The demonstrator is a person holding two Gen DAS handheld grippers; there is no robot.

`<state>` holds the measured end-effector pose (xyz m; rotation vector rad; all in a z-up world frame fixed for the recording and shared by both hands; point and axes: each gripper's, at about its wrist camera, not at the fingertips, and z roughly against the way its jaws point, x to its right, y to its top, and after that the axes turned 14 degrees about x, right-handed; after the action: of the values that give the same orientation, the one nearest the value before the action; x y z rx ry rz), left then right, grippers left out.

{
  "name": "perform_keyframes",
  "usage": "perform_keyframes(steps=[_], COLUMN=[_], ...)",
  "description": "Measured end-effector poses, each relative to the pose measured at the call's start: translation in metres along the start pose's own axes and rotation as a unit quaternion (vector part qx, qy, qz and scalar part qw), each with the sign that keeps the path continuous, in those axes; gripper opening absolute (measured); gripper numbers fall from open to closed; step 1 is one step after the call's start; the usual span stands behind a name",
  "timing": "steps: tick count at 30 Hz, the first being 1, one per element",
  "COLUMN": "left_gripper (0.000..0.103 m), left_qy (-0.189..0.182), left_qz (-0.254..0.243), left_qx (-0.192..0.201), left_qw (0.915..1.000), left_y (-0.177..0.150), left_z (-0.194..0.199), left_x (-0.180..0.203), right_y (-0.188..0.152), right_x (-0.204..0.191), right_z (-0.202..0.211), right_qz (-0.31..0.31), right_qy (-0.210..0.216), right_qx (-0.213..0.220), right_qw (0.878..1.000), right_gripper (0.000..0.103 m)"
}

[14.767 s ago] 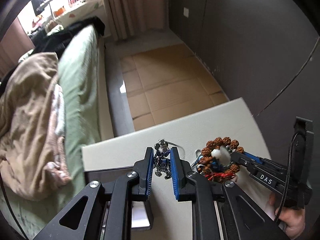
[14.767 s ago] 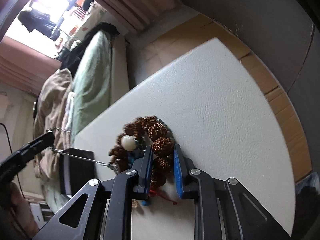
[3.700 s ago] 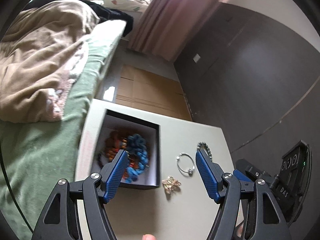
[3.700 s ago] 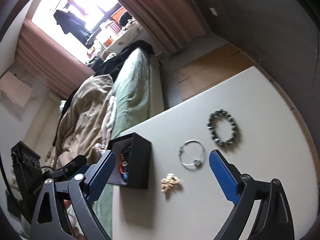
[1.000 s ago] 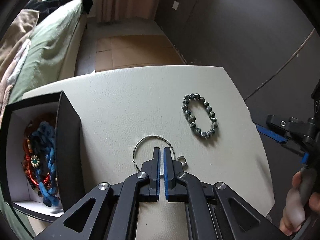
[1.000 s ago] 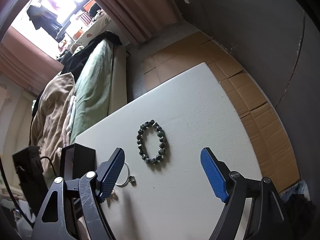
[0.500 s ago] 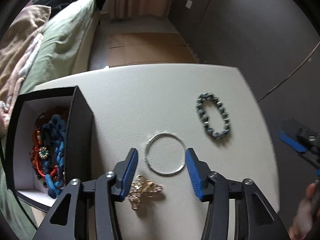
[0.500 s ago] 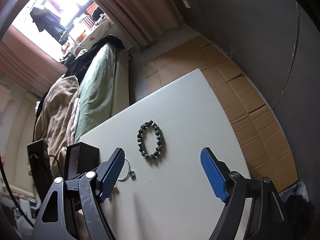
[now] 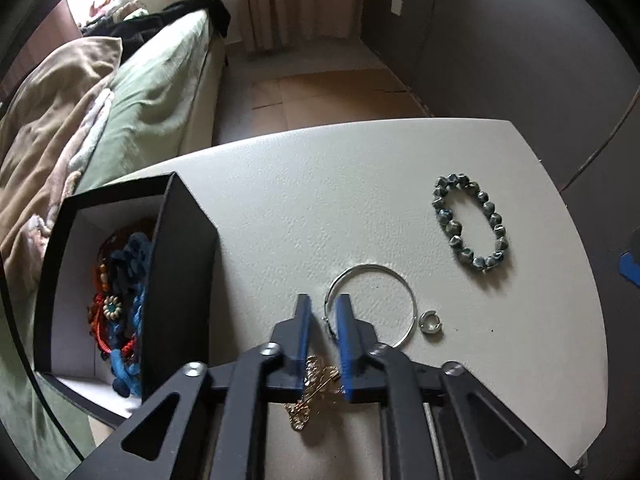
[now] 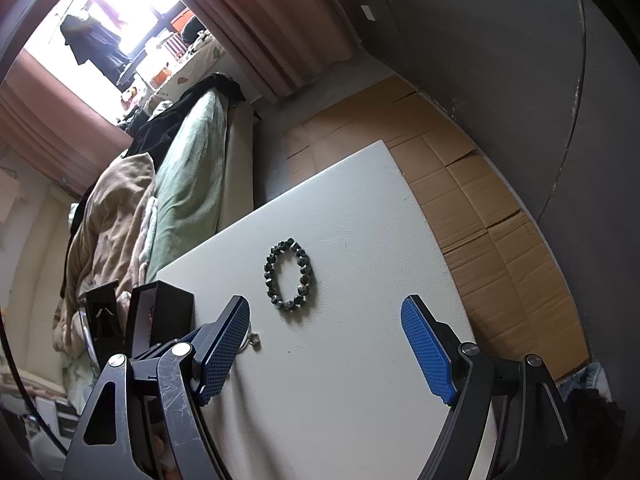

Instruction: Organize jewelry

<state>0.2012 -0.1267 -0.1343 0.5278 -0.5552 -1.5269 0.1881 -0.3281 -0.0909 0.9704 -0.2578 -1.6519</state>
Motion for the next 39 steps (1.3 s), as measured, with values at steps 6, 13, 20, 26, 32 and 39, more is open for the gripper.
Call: perform_keyframes(steps=[6,13,20,26,32,39], left_gripper=[0.002,0.000,0.000,0.000,0.000,0.000], left_qy=[-0.027,-0.061,-0.087,-0.094,-0.092,-0.078], left_qz=[0.034,0.056,0.079,0.092,0.117,0.140], left_qx=[-0.007,0.013,0.025,0.043,0.056,0.085], left_qw=[0.9991,0.9965,0.9928,0.9904,0.9874,0.9834], left_y=[0.003,0.017,0.027,0.035,0.040,0.044], left_z=[0.001,0.019,0.028,0.040,0.051,0.075], left_x=[-0.014,-0.026,-0.038,-0.050,-0.074,-0.110], right_y=[-0.009,-0.013,-0.018,-0.016,-0.018,-0.026], right_x=[-0.011,-0.025,-0.029,-0.034,-0.046,-0.061], right_z=[-0.017,-0.036,-0.061,-0.072,-0.085,-0.088], right_qz=[0.022,0.036,0.042,0.048,0.083,0.145], right_qy=[-0.004,-0.010,-0.032,-0.040,-0.064,-0.088], right_qx=[-0.022,-0.033,-0.051,-0.046,-0.042,-0.042], right_qw=[1.000,0.999,0.997,0.997,0.994,0.985], right_gripper=[0.079,0.070,0.041,0.041,0.040,0.012])
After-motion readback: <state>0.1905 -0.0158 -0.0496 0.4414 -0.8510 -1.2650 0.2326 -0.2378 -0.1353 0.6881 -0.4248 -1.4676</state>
